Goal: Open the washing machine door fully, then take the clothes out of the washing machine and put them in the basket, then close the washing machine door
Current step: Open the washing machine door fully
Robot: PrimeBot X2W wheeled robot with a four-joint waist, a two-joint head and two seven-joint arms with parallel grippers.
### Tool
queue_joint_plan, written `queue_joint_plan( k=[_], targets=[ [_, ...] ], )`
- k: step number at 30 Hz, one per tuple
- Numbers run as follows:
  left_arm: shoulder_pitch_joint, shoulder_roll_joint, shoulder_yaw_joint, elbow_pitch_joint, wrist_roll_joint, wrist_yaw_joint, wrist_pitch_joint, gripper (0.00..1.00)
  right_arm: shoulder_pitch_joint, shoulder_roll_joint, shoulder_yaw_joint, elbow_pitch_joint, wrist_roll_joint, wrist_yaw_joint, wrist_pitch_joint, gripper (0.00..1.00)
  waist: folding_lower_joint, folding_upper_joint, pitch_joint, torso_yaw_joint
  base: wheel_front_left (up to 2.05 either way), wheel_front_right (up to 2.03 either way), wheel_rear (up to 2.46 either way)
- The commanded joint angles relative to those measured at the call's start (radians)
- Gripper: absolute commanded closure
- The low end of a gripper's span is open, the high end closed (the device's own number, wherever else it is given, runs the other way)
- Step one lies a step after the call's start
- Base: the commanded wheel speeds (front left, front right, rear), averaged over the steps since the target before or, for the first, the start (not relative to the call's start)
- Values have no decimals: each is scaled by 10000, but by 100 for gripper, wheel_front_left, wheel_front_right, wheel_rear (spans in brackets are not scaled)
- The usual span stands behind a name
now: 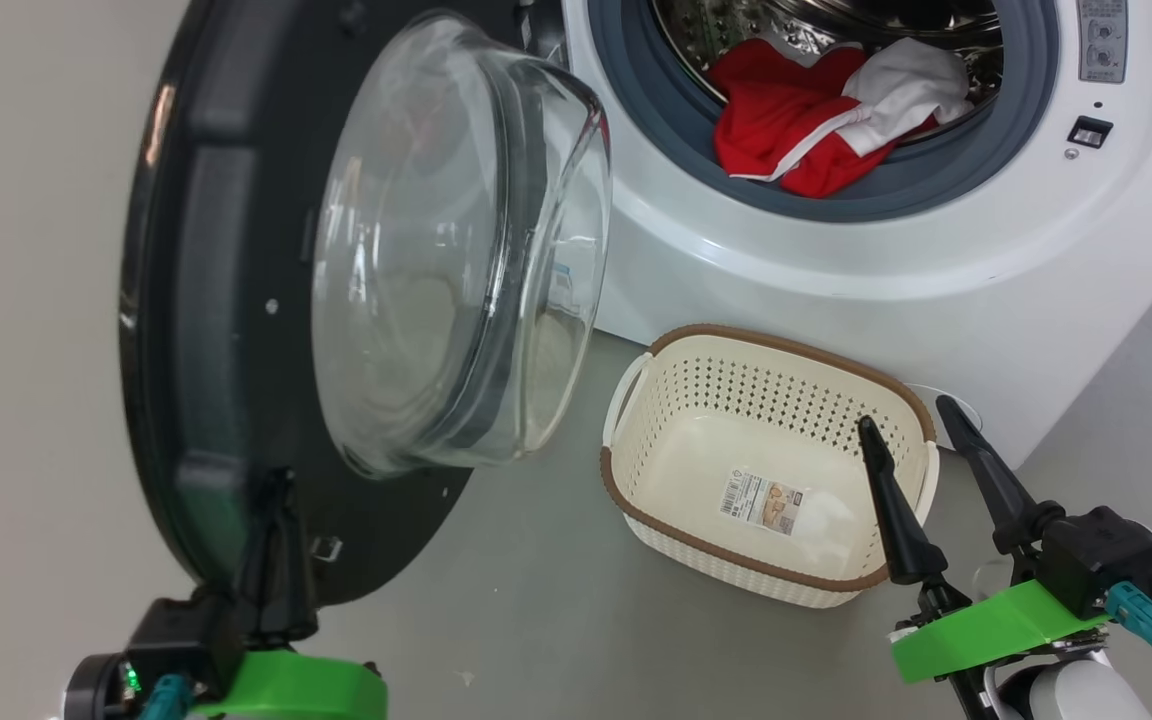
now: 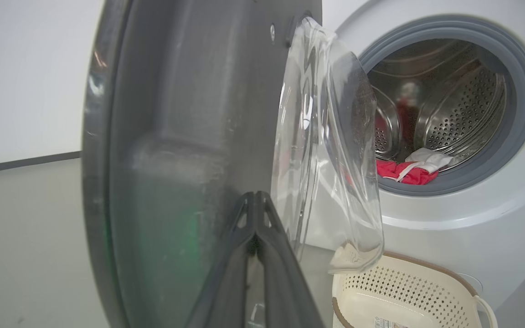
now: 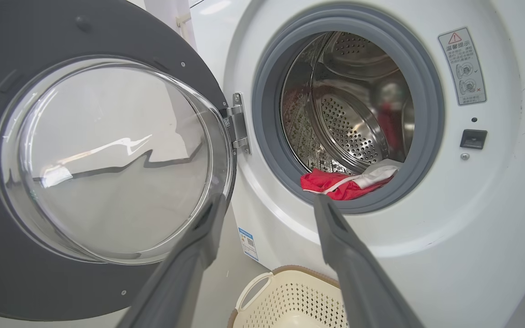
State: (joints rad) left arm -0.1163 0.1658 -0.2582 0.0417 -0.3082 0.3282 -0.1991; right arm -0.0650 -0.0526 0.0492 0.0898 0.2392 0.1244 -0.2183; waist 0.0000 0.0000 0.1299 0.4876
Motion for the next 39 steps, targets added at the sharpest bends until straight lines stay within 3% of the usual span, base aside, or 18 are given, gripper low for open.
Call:
queue_joint_plan(
  k=[1, 39],
  targets=[
    [-86, 290, 646, 26, -122, 164, -131, 100, -194, 24, 277, -337, -131, 63, 32, 0, 0, 0, 36, -14, 0, 0, 0],
    [-1721, 958, 2421, 2526, -310, 104, -624, 100, -195, 24, 207, -1220, -795, 63, 844, 0, 0, 0, 495, -49, 0, 0, 0]
  ],
)
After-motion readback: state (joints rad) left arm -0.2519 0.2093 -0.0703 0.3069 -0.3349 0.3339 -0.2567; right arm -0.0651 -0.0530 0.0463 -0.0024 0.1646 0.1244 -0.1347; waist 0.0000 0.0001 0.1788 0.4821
